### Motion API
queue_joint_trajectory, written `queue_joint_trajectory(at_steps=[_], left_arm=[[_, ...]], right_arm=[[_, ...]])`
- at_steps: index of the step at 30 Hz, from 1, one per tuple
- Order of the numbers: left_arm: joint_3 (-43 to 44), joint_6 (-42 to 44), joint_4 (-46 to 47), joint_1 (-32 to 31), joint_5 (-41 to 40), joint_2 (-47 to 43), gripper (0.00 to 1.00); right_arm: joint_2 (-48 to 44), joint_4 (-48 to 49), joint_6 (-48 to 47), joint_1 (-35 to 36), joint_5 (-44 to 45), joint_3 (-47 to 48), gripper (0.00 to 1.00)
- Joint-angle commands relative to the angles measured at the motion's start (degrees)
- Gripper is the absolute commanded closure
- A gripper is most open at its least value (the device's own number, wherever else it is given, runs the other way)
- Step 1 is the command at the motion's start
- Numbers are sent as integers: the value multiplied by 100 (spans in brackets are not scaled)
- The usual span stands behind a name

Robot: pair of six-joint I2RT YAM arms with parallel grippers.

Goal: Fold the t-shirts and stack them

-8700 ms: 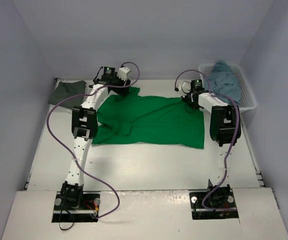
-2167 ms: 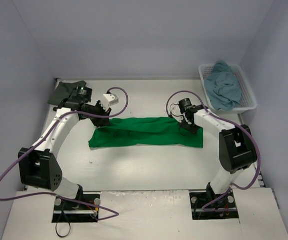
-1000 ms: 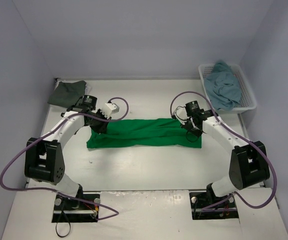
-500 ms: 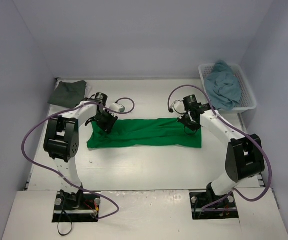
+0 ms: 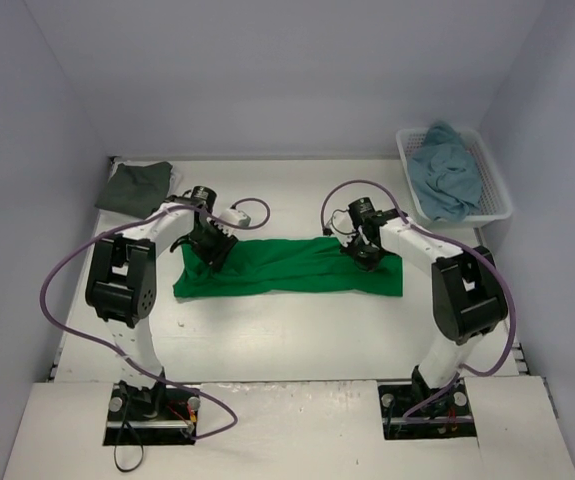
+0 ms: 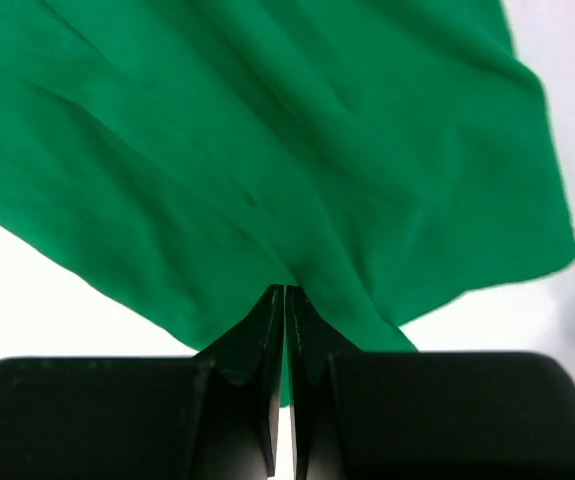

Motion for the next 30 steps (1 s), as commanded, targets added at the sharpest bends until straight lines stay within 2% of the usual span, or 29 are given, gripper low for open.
queue_joint_trajectory(at_steps=[1, 6, 7, 9, 12, 15, 16, 19, 25, 30], left_arm=[[187, -7, -153, -48, -198, -571, 64], [152, 28, -65, -48, -427, -826, 63], [143, 28, -39, -48, -445, -879, 56], [161, -7, -3, -48, -428, -1002, 53], [100, -165, 154, -39, -322, -1204, 50], [-111, -341, 392, -39, -120, -1441, 45], [-242, -376, 531, -39, -59, -1494, 44], [-436, -359, 743, -31, -6, -1679, 44], [-656, -315, 954, -4, 144, -1838, 44], [-718, -298, 1007, 5, 302, -1785, 44]], right_arm=[[59, 25, 244, 87, -165, 312, 100], [43, 25, 332, 104, -200, 321, 100], [-1, 16, 333, 104, -200, 312, 100], [-89, 25, 315, 113, -165, 303, 99], [-221, 60, 236, 96, -112, 321, 93], [-397, 104, 244, 78, -95, 452, 82], [-440, 130, 262, 69, -77, 505, 77], [-485, 235, 385, 43, 2, 698, 72], [-494, 359, 614, 34, 28, 848, 66], [-485, 394, 500, -1, 11, 542, 62]])
